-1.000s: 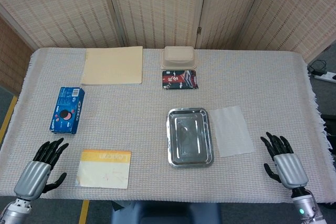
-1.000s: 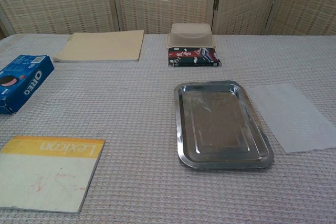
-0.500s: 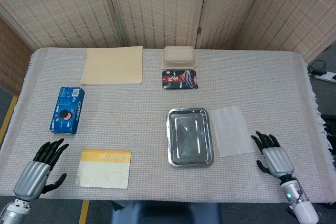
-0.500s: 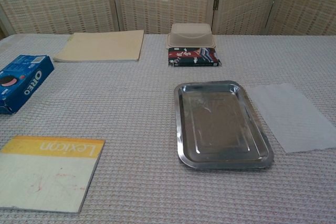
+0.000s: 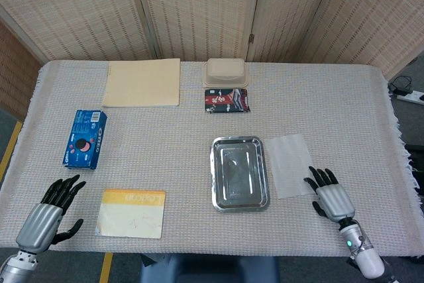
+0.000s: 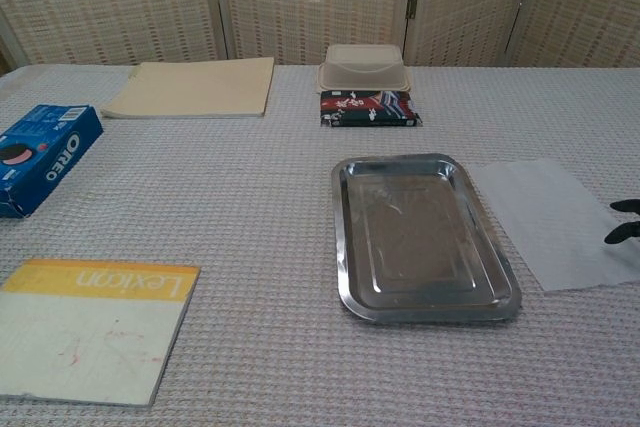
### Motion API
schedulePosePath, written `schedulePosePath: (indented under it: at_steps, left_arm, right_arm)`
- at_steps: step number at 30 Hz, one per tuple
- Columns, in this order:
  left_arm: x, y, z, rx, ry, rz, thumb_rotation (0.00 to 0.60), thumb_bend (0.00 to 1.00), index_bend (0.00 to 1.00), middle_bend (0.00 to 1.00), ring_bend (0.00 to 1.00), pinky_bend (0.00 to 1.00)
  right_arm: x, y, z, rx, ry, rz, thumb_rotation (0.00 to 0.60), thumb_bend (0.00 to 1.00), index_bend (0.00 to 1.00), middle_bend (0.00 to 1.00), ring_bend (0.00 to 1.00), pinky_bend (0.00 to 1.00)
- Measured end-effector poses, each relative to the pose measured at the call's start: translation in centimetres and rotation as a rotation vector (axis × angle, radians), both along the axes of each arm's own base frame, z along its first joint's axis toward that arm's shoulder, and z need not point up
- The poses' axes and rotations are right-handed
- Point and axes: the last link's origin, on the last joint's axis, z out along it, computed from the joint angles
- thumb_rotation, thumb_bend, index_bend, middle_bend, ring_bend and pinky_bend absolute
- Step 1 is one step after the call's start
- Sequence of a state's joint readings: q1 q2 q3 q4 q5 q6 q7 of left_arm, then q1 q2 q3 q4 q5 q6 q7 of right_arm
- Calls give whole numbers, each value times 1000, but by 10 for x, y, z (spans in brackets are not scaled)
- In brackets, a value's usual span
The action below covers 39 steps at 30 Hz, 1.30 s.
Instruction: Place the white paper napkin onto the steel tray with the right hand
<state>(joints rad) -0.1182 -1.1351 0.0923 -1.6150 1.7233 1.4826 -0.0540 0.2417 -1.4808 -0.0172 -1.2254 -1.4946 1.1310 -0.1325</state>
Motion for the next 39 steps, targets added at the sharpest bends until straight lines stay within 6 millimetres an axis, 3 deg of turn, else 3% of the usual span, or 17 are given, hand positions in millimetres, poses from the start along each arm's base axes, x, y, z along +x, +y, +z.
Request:
schedulePosePath:
  at_steps: [16,30,39]
  left_arm:
    - [-4,4,4,14,-8,16,600,415,0,0,0,0]
    - [-5,4,5,18,-7,17,600,416,0,0,0,0]
    - [-5,3,4,18,-5,14,600,416,0,0,0,0]
  right_arm:
    - [7,-17,-15,-11,-24,-9,600,462,254,0,0,0]
    - [9,-26,-21,-47,-37,-27,600,462,465,0,0,0]
    - [12,-26,-11,-123,-96,-13,600,462,558,35,0,0]
